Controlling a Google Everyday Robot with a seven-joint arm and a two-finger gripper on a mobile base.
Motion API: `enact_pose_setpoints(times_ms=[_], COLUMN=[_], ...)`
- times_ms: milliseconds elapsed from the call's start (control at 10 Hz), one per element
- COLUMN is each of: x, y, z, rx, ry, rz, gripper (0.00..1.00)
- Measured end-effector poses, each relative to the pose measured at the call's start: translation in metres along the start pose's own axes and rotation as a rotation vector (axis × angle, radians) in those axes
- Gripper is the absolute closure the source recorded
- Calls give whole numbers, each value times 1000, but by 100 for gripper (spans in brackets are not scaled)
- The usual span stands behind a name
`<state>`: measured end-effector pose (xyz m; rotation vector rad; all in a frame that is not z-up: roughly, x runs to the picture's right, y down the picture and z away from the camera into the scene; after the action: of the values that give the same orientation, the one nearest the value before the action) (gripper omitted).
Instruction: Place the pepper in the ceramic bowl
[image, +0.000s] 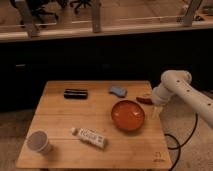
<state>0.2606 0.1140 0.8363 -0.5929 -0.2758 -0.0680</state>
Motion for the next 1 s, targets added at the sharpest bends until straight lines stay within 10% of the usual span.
enact_pose_setpoints(times_ms=[1000], x=[37], y=[-34], z=[27], rx=[17], ry=[-5], rz=[42], gripper=[20])
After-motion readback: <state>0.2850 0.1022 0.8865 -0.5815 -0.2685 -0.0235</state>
